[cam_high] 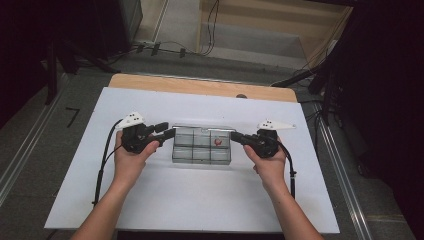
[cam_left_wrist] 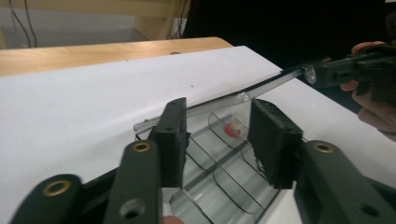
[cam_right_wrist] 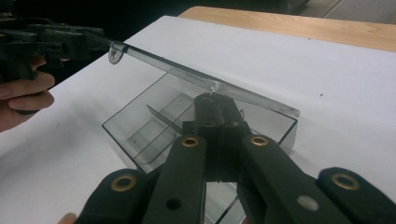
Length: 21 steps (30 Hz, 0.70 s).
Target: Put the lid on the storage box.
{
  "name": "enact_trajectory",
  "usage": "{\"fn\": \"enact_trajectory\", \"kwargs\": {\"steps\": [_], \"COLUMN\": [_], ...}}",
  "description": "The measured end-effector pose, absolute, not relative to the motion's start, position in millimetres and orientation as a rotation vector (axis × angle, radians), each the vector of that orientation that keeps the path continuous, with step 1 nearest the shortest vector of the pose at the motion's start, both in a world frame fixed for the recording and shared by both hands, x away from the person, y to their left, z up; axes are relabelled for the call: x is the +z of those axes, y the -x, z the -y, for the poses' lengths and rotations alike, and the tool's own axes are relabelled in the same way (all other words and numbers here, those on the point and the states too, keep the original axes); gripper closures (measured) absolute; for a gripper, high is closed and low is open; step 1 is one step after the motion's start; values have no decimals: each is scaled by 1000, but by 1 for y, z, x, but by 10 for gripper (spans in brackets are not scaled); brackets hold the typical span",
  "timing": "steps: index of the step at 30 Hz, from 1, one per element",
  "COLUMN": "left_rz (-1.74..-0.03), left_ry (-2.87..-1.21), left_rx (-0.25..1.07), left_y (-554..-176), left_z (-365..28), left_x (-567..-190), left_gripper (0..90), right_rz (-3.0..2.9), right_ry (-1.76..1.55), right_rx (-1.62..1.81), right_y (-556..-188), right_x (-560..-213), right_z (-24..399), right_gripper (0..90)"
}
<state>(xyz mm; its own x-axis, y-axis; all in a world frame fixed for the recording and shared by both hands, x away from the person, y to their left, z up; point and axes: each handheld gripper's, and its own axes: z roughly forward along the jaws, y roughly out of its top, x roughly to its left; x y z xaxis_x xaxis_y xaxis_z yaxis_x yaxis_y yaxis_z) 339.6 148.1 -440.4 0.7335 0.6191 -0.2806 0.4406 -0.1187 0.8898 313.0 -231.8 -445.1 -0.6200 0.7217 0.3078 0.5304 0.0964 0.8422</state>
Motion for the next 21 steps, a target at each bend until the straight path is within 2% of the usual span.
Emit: {"fn": "enact_trajectory", "kwargs": {"steps": [12, 21], "left_rz": [-834, -808], "left_ry": [-1788, -1802], "left_rx": [106, 66], "left_y": [-328, -324], "left_z": [-146, -145], "left_x": [-451, -456], "left_gripper": [876, 887], "right_rz": [-2178, -2185], "right_ry": [-1260, -1238], "right_rx": [1549, 1535], "right_y": [-302, -294], "right_x": [-455, -461], "right_z": [232, 229], "right_gripper": [875, 875]}}
